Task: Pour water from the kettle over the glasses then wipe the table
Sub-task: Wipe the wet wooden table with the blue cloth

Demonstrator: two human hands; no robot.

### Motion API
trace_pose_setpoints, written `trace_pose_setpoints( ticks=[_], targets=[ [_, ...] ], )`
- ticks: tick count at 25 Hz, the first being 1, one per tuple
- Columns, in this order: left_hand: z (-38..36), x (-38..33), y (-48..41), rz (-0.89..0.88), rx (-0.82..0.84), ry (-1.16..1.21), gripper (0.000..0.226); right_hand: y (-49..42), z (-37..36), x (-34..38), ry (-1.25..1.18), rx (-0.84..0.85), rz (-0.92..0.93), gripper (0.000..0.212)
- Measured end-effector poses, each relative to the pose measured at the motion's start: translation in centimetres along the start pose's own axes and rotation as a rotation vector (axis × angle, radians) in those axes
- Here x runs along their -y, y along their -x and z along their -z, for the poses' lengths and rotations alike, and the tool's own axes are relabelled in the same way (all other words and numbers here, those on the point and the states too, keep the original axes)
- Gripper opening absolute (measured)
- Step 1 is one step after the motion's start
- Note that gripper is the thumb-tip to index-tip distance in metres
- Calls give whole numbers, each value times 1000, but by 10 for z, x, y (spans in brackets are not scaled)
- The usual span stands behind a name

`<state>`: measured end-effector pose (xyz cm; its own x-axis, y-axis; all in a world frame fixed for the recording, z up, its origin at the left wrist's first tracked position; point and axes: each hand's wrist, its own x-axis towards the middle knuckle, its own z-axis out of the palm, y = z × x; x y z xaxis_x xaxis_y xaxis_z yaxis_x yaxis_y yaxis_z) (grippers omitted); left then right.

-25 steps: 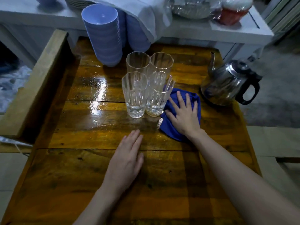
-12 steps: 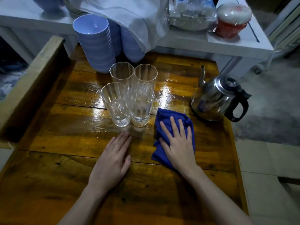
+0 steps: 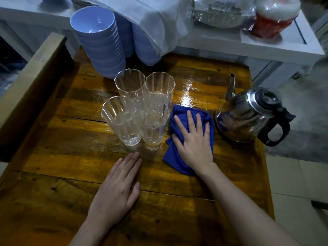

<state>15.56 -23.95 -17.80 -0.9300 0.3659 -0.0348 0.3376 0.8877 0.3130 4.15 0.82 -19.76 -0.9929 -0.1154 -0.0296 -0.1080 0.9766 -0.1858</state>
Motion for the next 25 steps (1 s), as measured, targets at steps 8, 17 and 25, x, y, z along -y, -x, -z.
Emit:
trace_pose_setpoints(
  ticks=[8,17,25],
  targets=[
    [-1,4,-2,-11,14,28,60,-85,4,-6,-2,34,-80,62],
    [0,5,-1,-6,0,37,60,-172,13,-18,69,62,-158,67],
    [0,4,-1,-13,-10,47,59,-136,12,-12,26,10,-128,57]
  ],
)
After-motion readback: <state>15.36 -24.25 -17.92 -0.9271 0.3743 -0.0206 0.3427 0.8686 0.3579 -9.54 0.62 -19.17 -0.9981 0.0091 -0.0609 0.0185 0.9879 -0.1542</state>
